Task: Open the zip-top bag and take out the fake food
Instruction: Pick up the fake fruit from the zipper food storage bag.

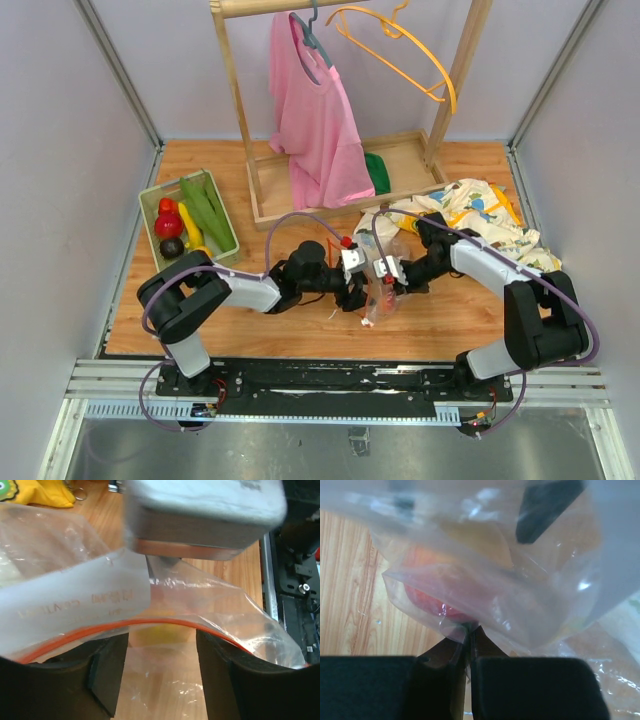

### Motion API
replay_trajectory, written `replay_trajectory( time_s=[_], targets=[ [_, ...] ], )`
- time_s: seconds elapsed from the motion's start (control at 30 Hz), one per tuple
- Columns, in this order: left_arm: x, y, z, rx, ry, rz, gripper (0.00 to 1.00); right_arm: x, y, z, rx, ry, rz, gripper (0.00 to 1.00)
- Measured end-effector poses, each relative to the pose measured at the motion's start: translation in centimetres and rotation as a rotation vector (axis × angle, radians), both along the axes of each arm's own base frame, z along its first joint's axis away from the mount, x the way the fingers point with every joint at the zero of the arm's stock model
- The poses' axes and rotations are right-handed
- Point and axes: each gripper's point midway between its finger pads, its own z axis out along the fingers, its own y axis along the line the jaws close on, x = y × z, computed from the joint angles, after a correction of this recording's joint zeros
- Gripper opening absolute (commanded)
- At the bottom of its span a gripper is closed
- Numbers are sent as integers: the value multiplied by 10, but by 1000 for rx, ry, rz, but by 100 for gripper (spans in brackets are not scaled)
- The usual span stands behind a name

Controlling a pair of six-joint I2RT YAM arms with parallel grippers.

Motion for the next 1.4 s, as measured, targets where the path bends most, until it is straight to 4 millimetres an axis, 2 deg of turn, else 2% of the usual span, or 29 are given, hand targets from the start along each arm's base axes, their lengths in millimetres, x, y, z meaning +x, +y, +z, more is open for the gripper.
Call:
replay_trajectory(
  time_s=[0.17,0.3,0.37,0.53,0.77,0.9,1.0,1.07,1.2,1.4],
  targets=[
    [-16,-4,-17,32,-86,-46,66,-1,5,0,2,3,4,3],
    [-14,-3,-26,58,-133,-30,70,0,6,2,11,0,5,3],
    [-9,-2,-29,70,-151,-15,76,-1,9,3,26,0,11,3],
    [-5,0,-32,88,-189,2,99,-3,15,6,52,-3,37,3],
    [-6,-3,-35,92,-205,11,99,-6,20,8,55,7,42,3],
    [-4,-6,-38,81,-191,33,92,-6,20,7,52,25,22,3],
    [-3,-6,-40,79,-166,53,82,-6,20,7,48,38,1,3],
    [-4,-6,-41,79,-148,60,73,-5,20,7,48,41,-11,3],
    [-6,-7,-43,78,-114,69,44,-3,20,7,49,45,-31,3],
    [-10,-4,-43,74,-108,97,24,-2,21,9,52,65,-70,2]
  ],
)
